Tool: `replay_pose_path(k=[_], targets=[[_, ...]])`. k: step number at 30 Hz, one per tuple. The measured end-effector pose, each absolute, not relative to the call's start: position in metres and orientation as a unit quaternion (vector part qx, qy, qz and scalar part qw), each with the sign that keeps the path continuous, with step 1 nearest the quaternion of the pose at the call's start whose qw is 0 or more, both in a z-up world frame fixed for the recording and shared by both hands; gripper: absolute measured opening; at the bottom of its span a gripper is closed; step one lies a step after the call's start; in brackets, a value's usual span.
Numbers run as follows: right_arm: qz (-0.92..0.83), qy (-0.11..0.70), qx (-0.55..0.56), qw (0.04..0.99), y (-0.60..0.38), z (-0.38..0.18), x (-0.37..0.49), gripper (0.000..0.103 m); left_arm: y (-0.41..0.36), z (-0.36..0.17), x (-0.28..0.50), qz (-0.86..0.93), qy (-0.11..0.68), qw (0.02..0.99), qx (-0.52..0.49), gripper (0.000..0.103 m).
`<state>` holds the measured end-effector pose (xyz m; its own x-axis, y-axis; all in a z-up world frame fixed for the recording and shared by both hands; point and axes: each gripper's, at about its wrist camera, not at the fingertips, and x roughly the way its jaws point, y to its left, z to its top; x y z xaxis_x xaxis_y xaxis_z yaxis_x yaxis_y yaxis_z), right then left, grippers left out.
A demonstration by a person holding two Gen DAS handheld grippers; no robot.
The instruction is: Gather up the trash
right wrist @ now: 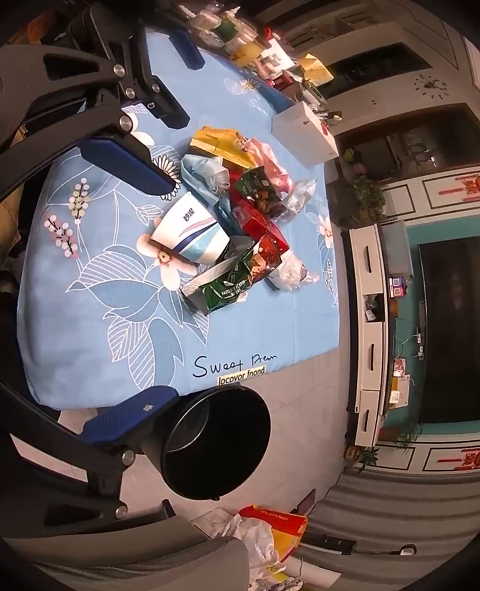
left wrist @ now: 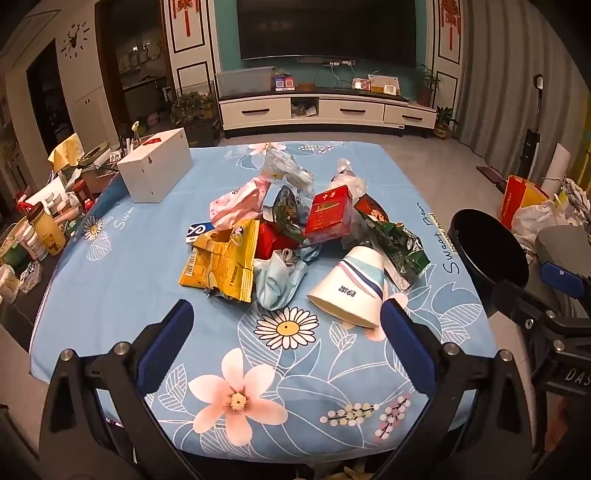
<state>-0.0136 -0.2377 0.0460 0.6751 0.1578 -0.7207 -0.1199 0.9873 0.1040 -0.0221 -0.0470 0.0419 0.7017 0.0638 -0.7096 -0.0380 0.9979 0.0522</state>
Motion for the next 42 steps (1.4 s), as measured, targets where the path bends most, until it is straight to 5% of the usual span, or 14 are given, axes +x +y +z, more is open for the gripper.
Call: replay_pose_path(k=[42], targets=[[0.077,0.395,0.028,0.915,-0.239,0.0447,-0.0126,0.101,-0.052,0.0363,-0.0216,0.023,0.391,0.92,0.019,0.1]])
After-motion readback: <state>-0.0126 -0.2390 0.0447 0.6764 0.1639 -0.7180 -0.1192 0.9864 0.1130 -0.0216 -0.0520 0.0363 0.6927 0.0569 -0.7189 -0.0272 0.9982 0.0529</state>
